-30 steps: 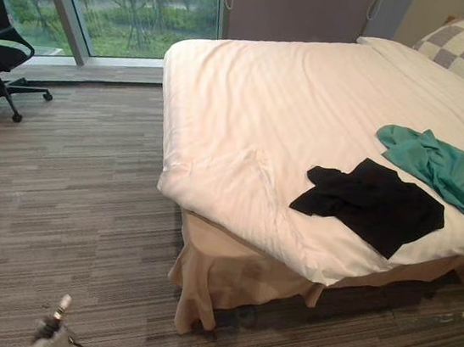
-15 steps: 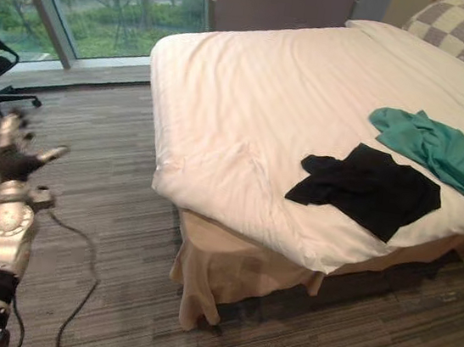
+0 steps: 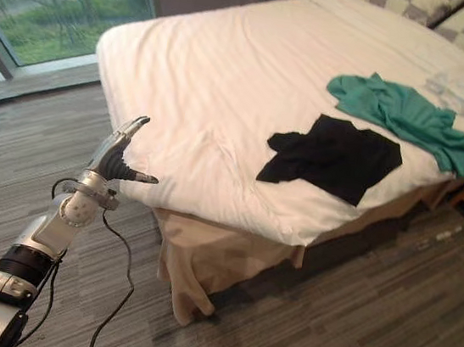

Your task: Tidy the bed and pick cloth on bed and put in laundry

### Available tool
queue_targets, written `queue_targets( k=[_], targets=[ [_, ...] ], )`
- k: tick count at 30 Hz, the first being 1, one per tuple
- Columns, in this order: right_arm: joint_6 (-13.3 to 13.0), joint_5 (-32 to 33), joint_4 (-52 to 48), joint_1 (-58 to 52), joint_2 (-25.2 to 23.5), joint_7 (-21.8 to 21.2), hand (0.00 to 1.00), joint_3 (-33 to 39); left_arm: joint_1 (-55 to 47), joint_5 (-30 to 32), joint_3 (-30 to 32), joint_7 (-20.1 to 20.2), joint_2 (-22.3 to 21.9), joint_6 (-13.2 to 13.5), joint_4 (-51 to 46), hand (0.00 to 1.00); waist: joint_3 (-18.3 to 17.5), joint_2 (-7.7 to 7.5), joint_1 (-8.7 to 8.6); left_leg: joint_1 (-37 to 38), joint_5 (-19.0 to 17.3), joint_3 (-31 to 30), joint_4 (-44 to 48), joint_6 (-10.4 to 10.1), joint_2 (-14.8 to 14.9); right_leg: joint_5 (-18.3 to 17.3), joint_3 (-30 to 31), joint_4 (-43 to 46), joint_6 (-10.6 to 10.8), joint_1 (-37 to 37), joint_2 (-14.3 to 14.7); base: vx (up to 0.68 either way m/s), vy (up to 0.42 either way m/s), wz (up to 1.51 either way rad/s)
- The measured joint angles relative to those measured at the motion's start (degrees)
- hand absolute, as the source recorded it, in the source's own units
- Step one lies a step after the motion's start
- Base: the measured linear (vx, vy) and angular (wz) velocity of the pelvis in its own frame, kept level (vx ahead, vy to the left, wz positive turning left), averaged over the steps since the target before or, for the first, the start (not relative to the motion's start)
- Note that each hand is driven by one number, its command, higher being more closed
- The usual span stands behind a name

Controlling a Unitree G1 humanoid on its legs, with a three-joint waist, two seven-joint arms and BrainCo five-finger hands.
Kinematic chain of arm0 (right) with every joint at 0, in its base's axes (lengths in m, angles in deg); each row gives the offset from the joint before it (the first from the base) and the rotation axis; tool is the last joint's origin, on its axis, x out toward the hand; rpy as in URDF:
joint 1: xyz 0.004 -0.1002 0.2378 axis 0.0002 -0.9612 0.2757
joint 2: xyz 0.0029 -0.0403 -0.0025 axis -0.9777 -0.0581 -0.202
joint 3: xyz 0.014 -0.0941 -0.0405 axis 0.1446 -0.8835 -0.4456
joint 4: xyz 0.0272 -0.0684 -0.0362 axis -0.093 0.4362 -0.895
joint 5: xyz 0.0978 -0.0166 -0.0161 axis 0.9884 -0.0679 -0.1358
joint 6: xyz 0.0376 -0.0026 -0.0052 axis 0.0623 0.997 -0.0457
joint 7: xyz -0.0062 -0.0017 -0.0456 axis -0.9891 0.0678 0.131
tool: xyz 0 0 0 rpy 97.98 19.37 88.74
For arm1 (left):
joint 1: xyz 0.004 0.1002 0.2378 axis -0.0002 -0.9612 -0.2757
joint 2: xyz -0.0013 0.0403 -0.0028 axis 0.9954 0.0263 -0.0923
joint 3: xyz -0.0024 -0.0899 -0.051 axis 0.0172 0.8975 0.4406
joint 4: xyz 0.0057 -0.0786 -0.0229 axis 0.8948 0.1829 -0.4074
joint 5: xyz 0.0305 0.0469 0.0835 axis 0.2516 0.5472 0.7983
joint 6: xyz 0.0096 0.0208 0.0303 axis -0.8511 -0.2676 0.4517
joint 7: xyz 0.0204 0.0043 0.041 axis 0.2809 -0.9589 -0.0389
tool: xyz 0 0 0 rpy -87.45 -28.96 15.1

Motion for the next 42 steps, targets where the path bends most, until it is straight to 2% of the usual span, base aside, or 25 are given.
queue_targets(
  k=[1,2,5,8,10,11,15,17,18,23,25,27,31,35,38,39,42],
  targets=[
    [0.07,-0.01,-0.8,0.46,0.07,0.58,0.0,0.07,0.88,0.0,-0.8,-1.3,-0.21,-2.88,2.45,0.0,0.44,0.52,-0.24,-1.68,0.36,0.76,0.04,0.16,-0.04,0.13,0.87,1.02,0.2,-2.28,-0.08,0.02,0.022,-0.21],
    [0.07,-0.31,-0.97,1.06,0.11,0.68,0.0,0.17,1.22,0.25,-0.83,-1.7,-0.35,-3.85,3.02,0.0,1.0,0.6,-0.6,-1.96,0.47,0.84,0.06,0.21,-0.07,0.12,0.9,1.4,0.2,-2.73,-0.14,0.04,0.015,-0.16],
    [-0.01,-1.18,-1.81,4.02,0.27,1.02,0.0,0.35,5.56,2.17,-0.85,-4.09,-2.01,-8.98,5.27,0.0,3.94,1.26,-1.4,-5.3,1.25,1.19,0.28,0.35,-0.1,-0.12,1.7,4.31,0.27,-7.48,-0.5,0.03,0.01,-0.04],
    [-0.04,1.08,-3.6,7.76,-0.44,1.31,0.0,0.36,11.48,2.19,-0.85,-7.27,-2.6,-12.76,7.74,0.0,7.16,0.56,-1.24,-7.87,1.27,2.48,1.9,0.36,-0.04,-1.5,3.4,8.73,0.16,-11.92,-0.92,0.02,-0.007,-0.1],
    [-0.16,3.21,-5.9,9.03,-0.47,1.47,0.0,0.36,14.15,2.18,-0.84,-9.85,-4.02,-15.53,7.71,0.0,7.67,0.55,-1.05,-9.91,1.27,3.75,2.89,0.36,-0.14,-2.87,4.48,12.09,0.17,-15.36,-1.67,0.01,-0.026,-0.13],
    [-0.57,3.94,-7.12,9.93,-0.51,1.59,0.0,0.36,15.7,2.1,-0.86,-11.11,-4.65,-17.14,7.71,1.0,8.4,0.57,-1.01,-10.56,1.27,4.28,3.19,0.35,-0.37,-3.44,4.92,13.67,0.13,-16.83,-2.06,0.01,-0.018,-0.13],
    [-1.35,5.89,-11.88,13.5,-2.12,2.11,0.0,-0.09,21.47,-0.87,-0.65,-15.02,-6.71,-27.03,9.43,1.0,11.14,0.31,-1.19,-14.91,1.27,7.29,5.48,0.34,-0.45,-3.82,6.8,17.17,0.04,-22.64,-2.67,-0.02,-0.015,-0.17],
    [-1.68,6.66,-13.95,13.66,-2.69,2.43,0.0,-1.16,22.97,-2.83,-0.27,-15.81,-7.54,-29.55,10.06,1.0,12.42,0.05,-1.06,-16.33,1.28,7.96,5.99,0.32,-0.16,-3.85,7.11,17.53,-0.01,-24.17,-2.66,-0.01,-0.007,-0.06],
    [-1.74,8.05,-14.57,13.59,-2.68,2.84,0.0,-1.99,23.75,-3.55,0.5,-17.31,-8.09,-29.9,9.84,1.0,12.98,-0.19,-0.91,-17.13,1.28,8.46,6.28,0.31,0.06,-3.96,7.05,17.82,-0.2,-24.96,-2.58,0.0,0.0,0.0],
    [-1.81,10.67,-18.05,13.85,-1.94,3.48,0.0,-7.16,25.81,-3.64,1.79,-17.57,-8.32,-29.6,10.26,1.0,13.41,-0.92,-0.67,-18.49,1.09,8.95,6.8,0.01,0.43,-4.13,7.03,19.06,-0.49,-26.54,-2.52,-0.01,-0.016,0.03],
    [-1.78,10.74,-18.9,13.93,-1.8,3.48,0.0,-8.37,26.54,-4.35,1.63,-16.7,-8.65,-28.65,11.29,1.0,13.45,-1.0,-0.51,-18.41,1.05,9.26,6.66,-0.04,0.32,-4.13,7.02,19.26,-0.48,-26.54,-2.69,-0.01,0.03,0.05],
    [-1.67,10.73,-19.01,14.14,-1.83,3.45,0.0,-8.85,26.79,-5.81,1.22,-15.51,-8.73,-26.58,11.75,1.0,13.45,-1.05,-0.1,-18.21,1.05,10.08,6.31,-0.04,0.17,-4.17,6.95,19.4,-0.42,-26.54,-2.89,-0.01,0.048,0.04],
    [-1.23,10.7,-18.8,14.46,-1.31,3.47,0.0,-8.78,26.14,-8.46,-1.32,-12.3,-8.59,-21.81,12.9,1.0,13.24,-1.12,0.51,-16.74,1.08,9.95,5.21,-0.03,-0.54,-4.79,6.11,20.12,0.14,-25.55,-3.77,0.01,0.032,0.1],
    [-0.41,10.59,-13.93,15.34,-0.01,3.48,0.0,-8.76,20.36,-10.35,-1.36,-8.07,-7.28,-16.4,10.32,1.0,12.85,-0.93,-0.99,-13.3,1.4,7.5,4.21,-0.23,-0.79,-4.73,2.6,17.78,0.26,-20.05,-4.28,0.07,0.023,0.25],
    [0.69,10.45,-9.33,14.96,1.04,3.87,0.0,-9.13,11.96,-11.82,-1.34,-4.36,-5.67,-11.6,4.78,1.0,10.28,-0.85,-1.41,-11.48,1.48,5.18,3.64,-0.37,-0.55,-4.16,-0.21,13.67,0.88,-15.26,-3.89,0.1,0.002,0.33],
    [1.28,10.28,-7.74,14.61,1.33,4.15,0.0,-9.81,7.51,-12.33,-1.31,-2.16,-5.14,-9.12,2.05,1.0,8.84,-0.85,-1.34,-10.53,1.46,4.43,3.55,-0.4,-0.25,-3.32,-1.57,11.31,0.85,-12.69,-3.45,0.15,-0.008,0.32],
    [1.68,10.3,-7.25,12.57,1.33,4.34,0.0,-12.07,-4.38,-14.52,-1.24,3.69,-4.11,-4.87,-3.99,1.0,4.99,-1.06,-0.8,-7.66,1.2,2.8,2.56,-0.78,0.17,-1.58,-3.53,6.07,0.98,-6.84,-2.4,0.16,0.0,0.28]
  ],
)
